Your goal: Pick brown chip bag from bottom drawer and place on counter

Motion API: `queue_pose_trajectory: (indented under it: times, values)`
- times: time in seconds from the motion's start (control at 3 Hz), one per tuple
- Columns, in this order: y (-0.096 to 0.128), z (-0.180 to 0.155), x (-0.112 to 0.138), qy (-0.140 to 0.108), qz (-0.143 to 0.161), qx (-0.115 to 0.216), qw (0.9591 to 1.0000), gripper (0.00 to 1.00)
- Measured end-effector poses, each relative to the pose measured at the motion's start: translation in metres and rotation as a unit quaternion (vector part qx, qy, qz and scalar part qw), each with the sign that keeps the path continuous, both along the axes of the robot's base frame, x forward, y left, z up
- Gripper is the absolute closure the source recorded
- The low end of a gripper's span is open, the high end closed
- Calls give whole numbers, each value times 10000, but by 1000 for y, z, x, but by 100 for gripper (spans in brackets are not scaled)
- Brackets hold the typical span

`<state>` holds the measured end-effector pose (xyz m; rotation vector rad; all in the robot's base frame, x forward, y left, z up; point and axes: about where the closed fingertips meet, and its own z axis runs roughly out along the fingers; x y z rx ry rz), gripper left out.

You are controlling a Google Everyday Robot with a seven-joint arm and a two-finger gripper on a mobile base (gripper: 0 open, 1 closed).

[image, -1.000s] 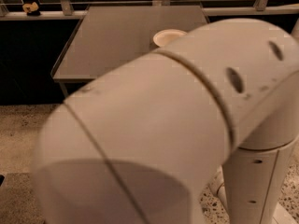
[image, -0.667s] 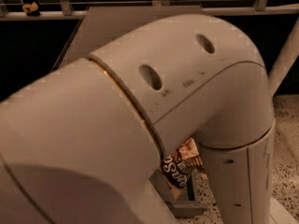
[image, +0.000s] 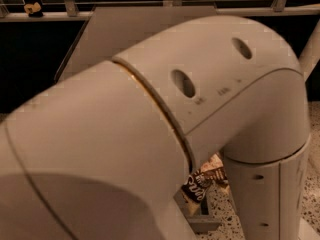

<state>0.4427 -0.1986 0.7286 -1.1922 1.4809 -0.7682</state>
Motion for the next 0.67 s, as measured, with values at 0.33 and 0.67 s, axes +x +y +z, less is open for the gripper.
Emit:
queue_pose_trajectory:
  times: [0.33, 0.67]
  values:
    - [-33, 9, -20, -132, -295, 131, 9994, 100]
    - [-101, 19, -62, -177, -960, 226, 9950, 100]
